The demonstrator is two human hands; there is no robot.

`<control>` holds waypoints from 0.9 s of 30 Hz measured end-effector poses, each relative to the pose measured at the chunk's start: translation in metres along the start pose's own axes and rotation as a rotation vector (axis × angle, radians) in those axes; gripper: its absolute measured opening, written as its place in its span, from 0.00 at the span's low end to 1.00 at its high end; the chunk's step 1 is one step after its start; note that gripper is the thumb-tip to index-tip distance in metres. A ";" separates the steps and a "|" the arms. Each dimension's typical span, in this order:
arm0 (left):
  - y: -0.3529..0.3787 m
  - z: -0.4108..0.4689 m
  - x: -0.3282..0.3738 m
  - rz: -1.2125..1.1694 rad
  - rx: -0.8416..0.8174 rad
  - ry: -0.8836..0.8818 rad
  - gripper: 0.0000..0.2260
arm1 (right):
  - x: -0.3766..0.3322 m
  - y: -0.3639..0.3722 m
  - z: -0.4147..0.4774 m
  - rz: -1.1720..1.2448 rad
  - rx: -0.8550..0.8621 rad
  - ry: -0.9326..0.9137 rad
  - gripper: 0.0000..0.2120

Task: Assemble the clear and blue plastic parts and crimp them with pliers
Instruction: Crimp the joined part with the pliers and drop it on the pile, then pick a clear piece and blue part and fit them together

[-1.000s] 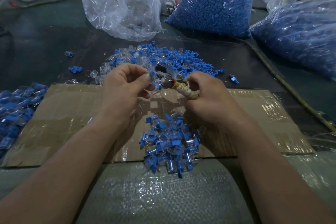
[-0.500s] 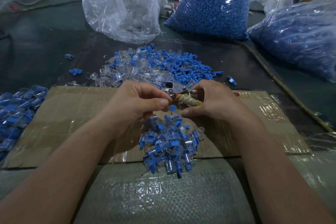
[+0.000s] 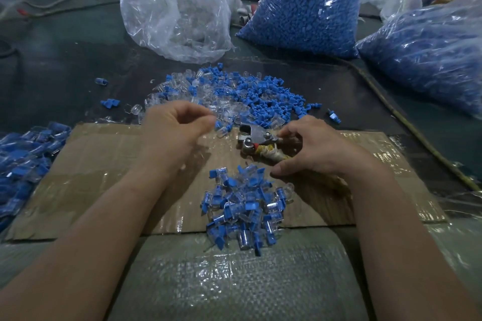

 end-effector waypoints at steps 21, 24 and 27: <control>-0.003 0.015 -0.005 0.711 0.034 0.103 0.13 | 0.002 -0.004 0.001 0.122 0.048 -0.051 0.26; -0.003 0.016 -0.007 0.721 0.014 0.072 0.13 | 0.004 -0.004 0.003 0.113 0.056 -0.044 0.20; -0.002 0.016 -0.010 0.728 -0.017 0.053 0.12 | 0.006 -0.004 0.003 0.124 0.054 -0.035 0.17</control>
Point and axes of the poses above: each hand's wrist, its own z-axis towards the middle knuckle, its own y-axis out of the palm, x = y × z, the point moved 6 cm from there along z, towards the middle knuckle, and after that the axes turned 2 degrees about -z, right-handed, at the moved point
